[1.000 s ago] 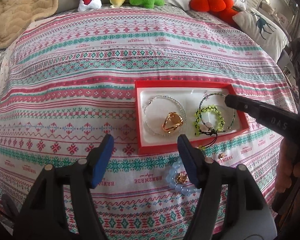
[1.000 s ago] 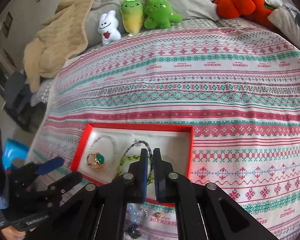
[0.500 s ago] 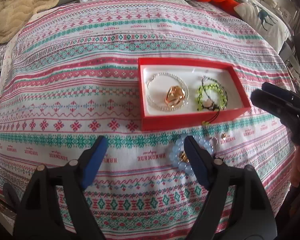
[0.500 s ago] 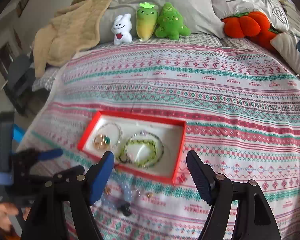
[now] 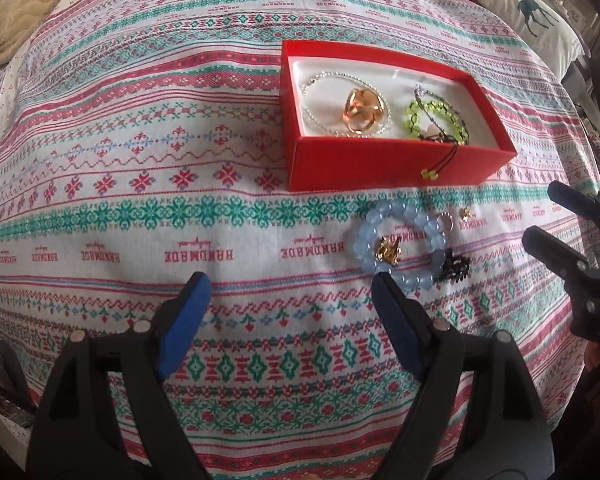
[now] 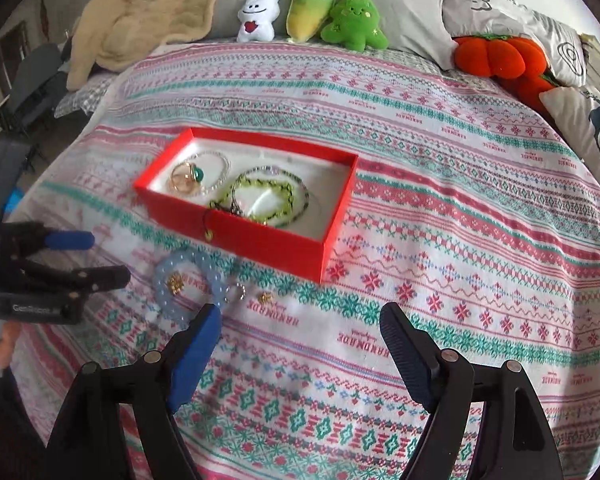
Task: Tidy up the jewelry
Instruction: 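Open both tools and withdraw them from the red box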
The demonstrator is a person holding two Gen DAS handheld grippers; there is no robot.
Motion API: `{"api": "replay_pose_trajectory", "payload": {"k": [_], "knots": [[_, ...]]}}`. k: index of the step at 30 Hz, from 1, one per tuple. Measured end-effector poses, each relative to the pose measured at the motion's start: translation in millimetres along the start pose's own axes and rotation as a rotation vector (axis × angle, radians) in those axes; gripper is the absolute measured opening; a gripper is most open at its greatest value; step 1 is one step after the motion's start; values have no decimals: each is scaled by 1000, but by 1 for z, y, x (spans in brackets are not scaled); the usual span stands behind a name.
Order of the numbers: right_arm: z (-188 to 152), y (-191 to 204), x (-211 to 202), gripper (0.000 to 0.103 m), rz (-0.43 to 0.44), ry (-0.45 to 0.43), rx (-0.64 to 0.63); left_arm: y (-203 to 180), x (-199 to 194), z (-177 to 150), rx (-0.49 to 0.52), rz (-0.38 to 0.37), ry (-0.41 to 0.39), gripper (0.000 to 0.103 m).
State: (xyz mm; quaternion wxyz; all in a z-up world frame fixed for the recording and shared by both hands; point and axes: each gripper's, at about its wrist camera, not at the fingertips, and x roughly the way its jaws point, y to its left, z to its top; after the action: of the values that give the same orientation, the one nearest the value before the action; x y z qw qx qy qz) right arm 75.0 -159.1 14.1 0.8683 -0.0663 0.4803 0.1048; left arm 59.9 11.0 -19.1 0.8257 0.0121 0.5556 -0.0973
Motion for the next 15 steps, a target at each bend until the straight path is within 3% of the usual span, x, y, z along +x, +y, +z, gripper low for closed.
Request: {"api": "replay_pose_trajectory", "payload": {"k": [15], "knots": [[-35, 39, 32, 83, 41, 89, -159, -4, 7, -23, 95, 52, 2, 83]]}}
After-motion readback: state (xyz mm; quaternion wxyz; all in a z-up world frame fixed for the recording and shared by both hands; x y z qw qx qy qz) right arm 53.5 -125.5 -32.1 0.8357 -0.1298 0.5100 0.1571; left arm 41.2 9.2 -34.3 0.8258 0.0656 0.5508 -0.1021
